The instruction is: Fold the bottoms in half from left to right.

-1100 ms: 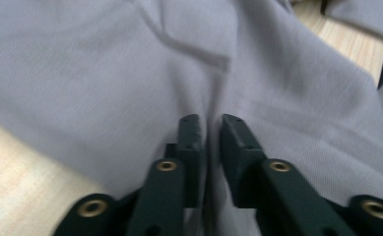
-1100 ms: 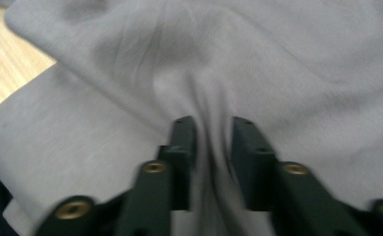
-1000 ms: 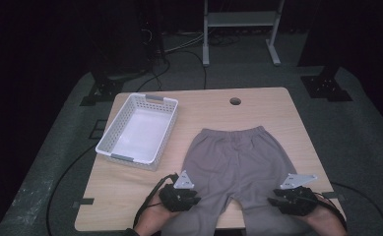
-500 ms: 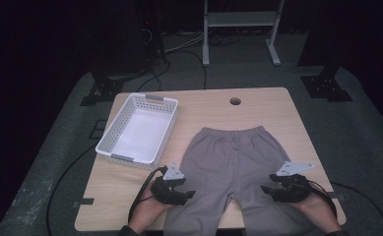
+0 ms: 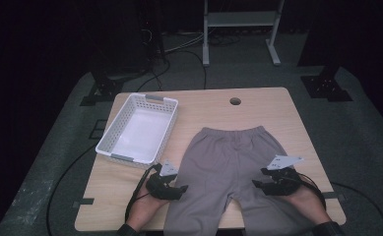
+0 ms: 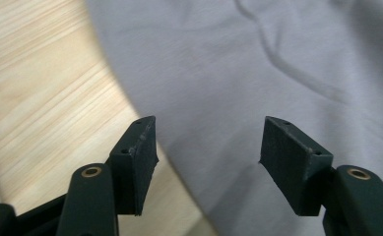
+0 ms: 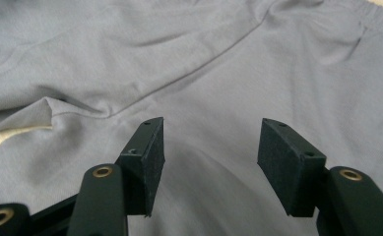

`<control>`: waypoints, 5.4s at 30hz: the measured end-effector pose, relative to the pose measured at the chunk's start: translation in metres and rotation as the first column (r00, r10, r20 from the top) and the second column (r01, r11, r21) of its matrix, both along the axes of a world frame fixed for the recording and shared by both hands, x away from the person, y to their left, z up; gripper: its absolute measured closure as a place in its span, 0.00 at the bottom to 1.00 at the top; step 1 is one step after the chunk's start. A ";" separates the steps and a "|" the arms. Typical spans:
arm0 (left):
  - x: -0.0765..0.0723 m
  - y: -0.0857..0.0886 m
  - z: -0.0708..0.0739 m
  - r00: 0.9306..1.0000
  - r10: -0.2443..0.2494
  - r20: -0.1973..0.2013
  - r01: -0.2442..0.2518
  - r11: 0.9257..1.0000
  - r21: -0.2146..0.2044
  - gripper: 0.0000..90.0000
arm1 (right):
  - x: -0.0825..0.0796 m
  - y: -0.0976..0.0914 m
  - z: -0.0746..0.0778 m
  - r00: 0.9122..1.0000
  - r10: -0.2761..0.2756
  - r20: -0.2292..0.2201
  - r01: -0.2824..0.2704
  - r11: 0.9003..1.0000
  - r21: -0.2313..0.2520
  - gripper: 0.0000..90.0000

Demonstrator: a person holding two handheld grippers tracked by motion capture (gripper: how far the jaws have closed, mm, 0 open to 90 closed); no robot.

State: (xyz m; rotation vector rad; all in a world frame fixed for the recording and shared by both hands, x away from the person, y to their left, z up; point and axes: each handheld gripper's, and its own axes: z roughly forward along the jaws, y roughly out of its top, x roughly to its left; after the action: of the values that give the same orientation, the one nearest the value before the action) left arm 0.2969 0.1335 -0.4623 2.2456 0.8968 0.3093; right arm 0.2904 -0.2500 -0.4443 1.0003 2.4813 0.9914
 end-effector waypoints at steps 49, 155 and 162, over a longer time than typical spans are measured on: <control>-0.006 -0.054 0.008 0.976 -0.197 0.095 0.209 0.968 -0.139 0.99 | 0.073 0.120 0.031 0.995 0.101 0.002 -0.101 0.986 0.136 0.43; 0.040 -0.123 0.061 0.952 -0.291 0.092 0.305 0.906 -0.292 0.99 | 0.104 0.092 0.052 0.995 -0.020 0.096 0.025 0.999 -0.043 0.98; 0.038 -0.157 0.058 0.936 -0.337 0.099 0.351 0.880 -0.320 0.99 | 0.093 0.052 0.065 0.991 -0.067 0.115 0.071 0.997 -0.032 0.98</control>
State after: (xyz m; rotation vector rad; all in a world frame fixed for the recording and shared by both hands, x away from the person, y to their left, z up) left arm 0.3346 -0.0232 -0.4045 2.0217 0.4686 0.0332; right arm 0.3838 -0.1981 -0.3788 0.9830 2.3478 0.9515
